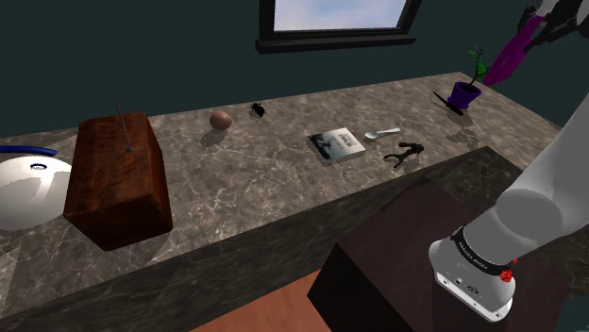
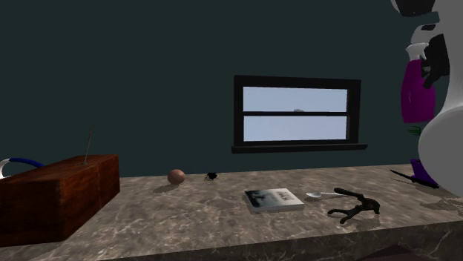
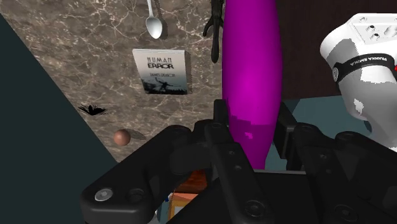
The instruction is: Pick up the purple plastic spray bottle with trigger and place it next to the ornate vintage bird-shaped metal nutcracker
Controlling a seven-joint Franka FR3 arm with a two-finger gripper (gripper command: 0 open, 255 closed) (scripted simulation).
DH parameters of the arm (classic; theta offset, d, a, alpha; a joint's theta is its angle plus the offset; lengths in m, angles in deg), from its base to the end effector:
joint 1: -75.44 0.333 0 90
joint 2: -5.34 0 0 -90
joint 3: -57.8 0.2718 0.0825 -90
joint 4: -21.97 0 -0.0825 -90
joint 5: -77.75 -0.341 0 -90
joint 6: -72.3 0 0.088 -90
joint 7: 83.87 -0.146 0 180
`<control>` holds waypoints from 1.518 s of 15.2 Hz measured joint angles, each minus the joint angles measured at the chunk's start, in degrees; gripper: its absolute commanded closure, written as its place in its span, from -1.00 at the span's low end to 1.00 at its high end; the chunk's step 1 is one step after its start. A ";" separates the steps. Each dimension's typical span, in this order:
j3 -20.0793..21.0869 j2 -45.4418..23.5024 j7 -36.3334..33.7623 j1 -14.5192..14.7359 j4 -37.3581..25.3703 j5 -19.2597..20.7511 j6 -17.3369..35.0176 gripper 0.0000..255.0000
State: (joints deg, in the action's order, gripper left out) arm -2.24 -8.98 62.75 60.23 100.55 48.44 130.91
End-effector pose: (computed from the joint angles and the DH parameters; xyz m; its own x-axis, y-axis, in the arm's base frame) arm 0.2468 -0.4090 0.5279 0.1710 0.8342 0.5242 0.9794 -0.2019 0.0019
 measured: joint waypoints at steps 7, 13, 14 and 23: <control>-0.26 1.48 1.51 2.18 6.99 1.94 5.86 1.00; -0.32 2.66 2.22 3.85 12.39 3.13 10.60 1.00; -0.29 2.56 2.43 3.92 13.01 3.11 11.23 1.00; -0.12 2.44 4.45 5.01 20.03 3.37 17.95 1.00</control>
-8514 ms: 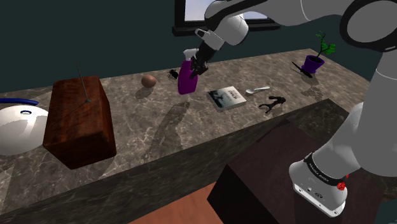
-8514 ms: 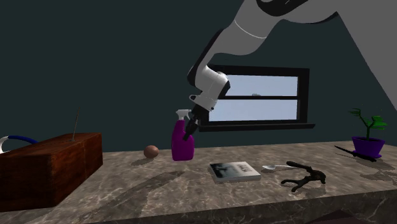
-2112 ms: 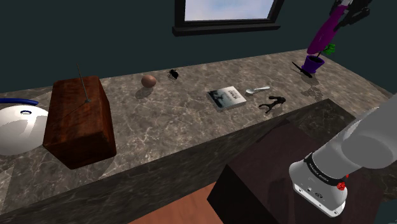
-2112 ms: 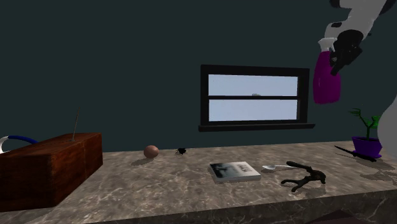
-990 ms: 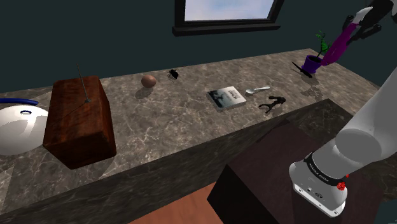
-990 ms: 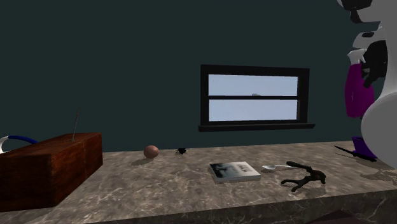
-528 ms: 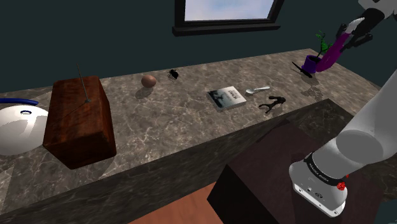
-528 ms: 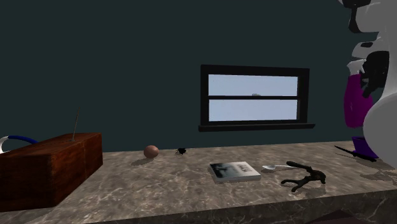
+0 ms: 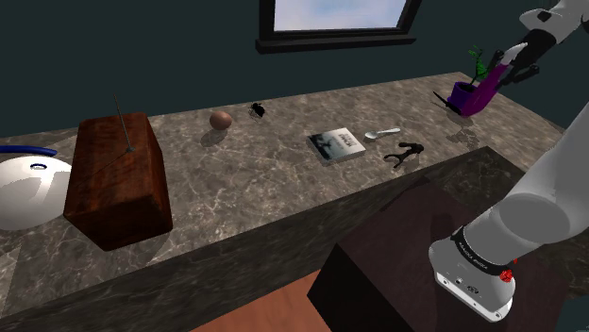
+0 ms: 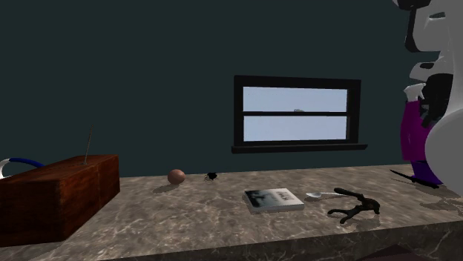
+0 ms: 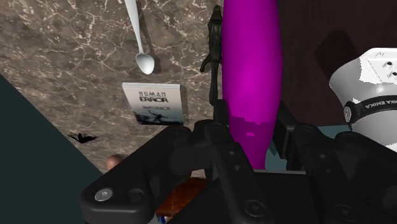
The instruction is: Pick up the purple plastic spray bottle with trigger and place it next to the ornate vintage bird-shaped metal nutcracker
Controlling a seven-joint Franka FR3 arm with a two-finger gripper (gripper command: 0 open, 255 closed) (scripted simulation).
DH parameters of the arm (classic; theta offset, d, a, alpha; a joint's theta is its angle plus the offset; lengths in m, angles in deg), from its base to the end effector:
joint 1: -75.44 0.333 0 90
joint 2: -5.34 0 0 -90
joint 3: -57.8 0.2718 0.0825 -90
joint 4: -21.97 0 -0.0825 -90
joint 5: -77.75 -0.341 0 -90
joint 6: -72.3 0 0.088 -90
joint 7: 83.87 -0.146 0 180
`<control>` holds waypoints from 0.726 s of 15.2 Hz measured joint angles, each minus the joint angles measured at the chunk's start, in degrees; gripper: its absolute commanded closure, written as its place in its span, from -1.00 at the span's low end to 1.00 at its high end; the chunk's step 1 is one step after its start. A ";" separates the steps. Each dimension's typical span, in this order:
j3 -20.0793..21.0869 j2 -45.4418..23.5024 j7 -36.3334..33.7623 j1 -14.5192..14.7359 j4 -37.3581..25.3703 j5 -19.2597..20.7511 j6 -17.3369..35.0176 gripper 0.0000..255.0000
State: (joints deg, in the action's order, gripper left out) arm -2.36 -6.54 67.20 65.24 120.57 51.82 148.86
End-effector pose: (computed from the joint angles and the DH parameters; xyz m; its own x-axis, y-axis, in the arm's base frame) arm 0.2462 -0.4149 0.4201 0.1696 0.8343 0.5246 0.9797 -0.2006 0.0023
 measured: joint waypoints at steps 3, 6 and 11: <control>0.05 -0.01 0.67 0.34 2.31 0.04 2.18 1.00; 0.30 -0.93 1.63 0.16 3.78 -0.57 3.91 1.00; 0.68 -2.33 3.42 -0.15 6.51 -1.48 6.94 1.00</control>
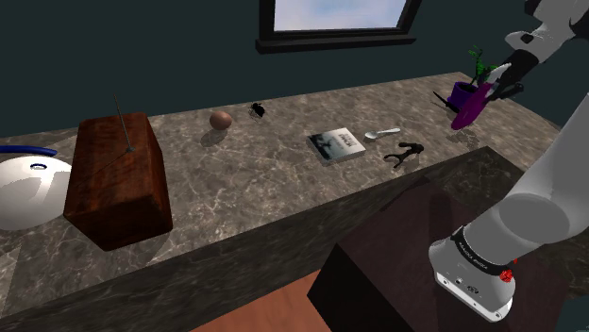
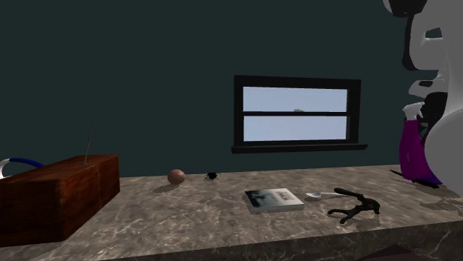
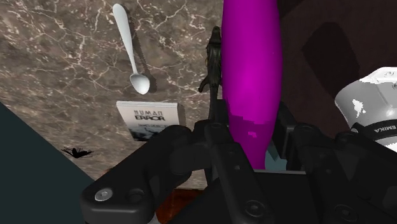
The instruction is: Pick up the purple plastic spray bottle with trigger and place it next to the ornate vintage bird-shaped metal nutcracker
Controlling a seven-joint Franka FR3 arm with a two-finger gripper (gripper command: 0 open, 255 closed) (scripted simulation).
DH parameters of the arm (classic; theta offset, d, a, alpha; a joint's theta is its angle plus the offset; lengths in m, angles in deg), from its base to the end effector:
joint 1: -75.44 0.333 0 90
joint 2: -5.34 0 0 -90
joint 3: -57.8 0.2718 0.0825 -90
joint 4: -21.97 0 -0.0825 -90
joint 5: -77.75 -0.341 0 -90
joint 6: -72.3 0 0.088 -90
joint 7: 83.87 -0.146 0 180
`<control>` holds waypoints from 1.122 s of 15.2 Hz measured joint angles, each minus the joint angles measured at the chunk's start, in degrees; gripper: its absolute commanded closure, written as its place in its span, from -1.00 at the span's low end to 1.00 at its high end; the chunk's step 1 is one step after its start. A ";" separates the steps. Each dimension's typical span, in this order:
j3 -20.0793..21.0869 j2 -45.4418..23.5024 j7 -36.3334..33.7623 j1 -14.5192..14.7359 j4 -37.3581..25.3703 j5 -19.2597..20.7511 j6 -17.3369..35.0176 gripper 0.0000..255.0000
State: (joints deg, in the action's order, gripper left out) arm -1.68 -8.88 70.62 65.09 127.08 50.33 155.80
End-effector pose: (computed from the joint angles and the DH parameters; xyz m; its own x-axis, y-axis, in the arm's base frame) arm 0.2455 -0.4159 0.3676 0.1695 0.8342 0.5247 0.9797 -0.2005 0.0024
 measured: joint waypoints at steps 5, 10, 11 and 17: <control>0.61 -1.77 1.71 -0.45 2.18 -1.29 2.70 1.00; 1.36 -3.81 3.70 -1.16 4.19 -2.78 5.32 1.00; 1.65 -4.45 4.08 -1.40 4.35 -3.27 5.75 1.00; 2.90 -7.24 6.52 -2.44 6.35 -5.41 8.73 1.00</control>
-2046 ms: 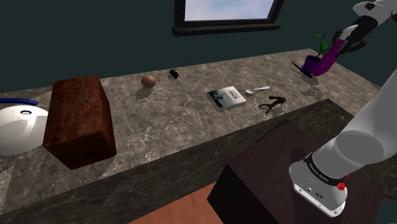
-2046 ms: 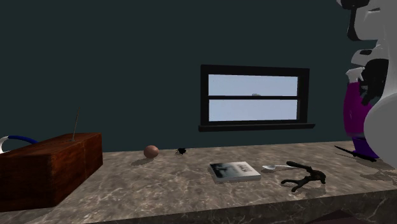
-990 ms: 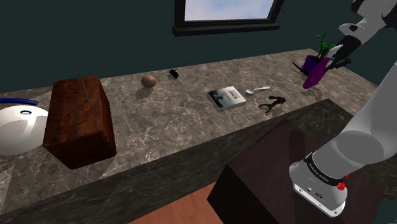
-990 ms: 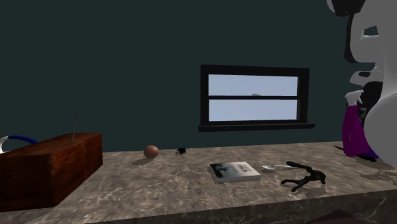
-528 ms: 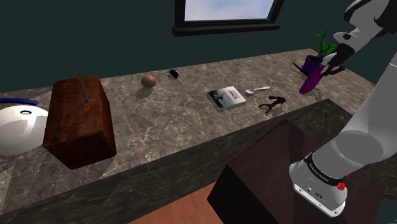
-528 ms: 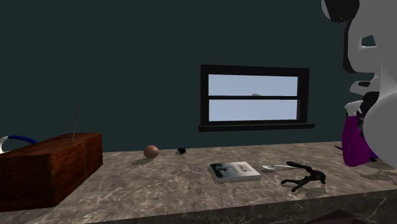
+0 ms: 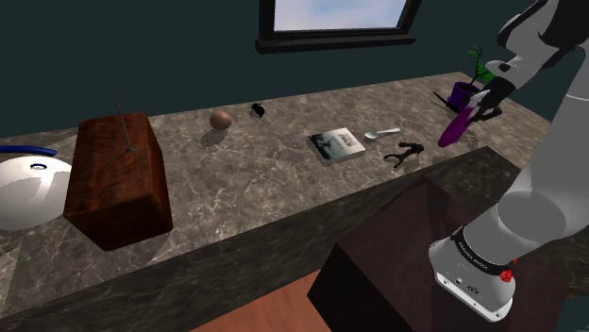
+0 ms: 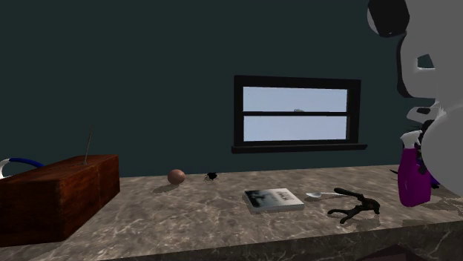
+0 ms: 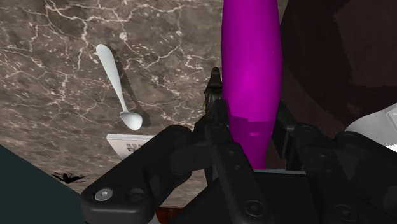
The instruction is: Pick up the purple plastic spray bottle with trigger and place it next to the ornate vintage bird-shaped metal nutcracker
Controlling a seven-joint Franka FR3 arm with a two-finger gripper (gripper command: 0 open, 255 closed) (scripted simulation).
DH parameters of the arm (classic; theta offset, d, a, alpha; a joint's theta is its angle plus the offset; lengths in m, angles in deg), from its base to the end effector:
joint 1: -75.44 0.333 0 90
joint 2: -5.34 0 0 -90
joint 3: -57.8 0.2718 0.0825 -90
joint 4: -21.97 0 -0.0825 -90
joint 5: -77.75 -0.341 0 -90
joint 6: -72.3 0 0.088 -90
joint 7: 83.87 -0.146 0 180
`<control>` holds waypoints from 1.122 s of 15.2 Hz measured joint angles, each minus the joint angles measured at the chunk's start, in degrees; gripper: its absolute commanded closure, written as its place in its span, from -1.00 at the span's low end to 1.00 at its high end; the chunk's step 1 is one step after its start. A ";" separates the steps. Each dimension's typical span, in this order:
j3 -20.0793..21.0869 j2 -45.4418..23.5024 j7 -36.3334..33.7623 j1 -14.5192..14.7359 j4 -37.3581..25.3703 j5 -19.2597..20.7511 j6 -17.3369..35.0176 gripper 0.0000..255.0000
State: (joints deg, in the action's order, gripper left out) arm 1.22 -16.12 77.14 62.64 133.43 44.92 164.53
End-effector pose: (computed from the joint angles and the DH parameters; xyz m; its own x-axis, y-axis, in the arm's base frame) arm 0.2449 -0.4172 0.2868 0.1695 0.8343 0.5246 0.9797 -0.2006 0.0024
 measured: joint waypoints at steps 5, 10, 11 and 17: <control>1.29 -2.55 1.99 -1.03 1.23 -1.98 2.27 1.00; 1.36 -2.78 2.26 -1.16 1.25 -2.35 2.67 1.00; 1.37 -2.81 2.28 -1.18 1.23 -2.37 2.67 1.00; 1.39 -2.87 2.38 -1.13 1.58 -2.27 2.71 -1.00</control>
State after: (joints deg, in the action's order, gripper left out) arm 2.62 -18.98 79.52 61.52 135.01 42.65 167.24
